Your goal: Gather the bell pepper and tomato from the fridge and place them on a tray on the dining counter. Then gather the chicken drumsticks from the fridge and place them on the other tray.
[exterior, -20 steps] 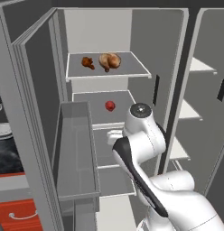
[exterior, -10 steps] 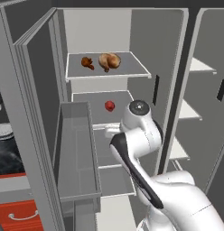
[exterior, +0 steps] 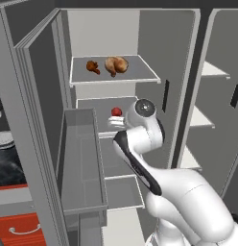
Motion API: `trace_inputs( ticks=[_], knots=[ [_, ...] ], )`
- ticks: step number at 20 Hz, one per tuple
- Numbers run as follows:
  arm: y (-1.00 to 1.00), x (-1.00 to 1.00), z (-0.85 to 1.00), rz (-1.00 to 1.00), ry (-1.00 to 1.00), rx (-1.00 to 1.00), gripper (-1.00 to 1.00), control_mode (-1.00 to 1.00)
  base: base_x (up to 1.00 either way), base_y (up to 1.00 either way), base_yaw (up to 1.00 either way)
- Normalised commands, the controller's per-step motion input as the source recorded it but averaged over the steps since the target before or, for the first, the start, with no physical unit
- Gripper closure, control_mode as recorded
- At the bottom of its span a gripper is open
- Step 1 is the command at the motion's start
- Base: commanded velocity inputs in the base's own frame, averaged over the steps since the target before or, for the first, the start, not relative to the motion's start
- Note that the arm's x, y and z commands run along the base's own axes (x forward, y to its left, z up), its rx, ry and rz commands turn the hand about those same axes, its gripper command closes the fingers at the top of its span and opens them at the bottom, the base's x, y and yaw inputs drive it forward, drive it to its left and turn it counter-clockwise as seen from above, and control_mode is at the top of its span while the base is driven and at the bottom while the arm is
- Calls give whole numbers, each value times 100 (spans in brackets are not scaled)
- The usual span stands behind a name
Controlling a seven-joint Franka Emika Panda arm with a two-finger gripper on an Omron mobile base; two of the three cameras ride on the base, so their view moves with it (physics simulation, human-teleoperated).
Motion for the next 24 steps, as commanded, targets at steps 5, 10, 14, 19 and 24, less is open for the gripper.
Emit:
trace_inputs(
  ticks=[5,10,14,19,24],
  knots=[
    [0,55,15,4,-18,0,-100,-100,0,0,0],
    [0,44,14,9,0,0,-100,-100,0,0,0],
    [-2,31,11,9,9,0,-100,-100,0,0,0],
    [0,12,0,1,0,-4,-100,-100,0,0,0],
    [0,6,0,-3,0,-7,-100,-100,0,0,0]
  ],
)
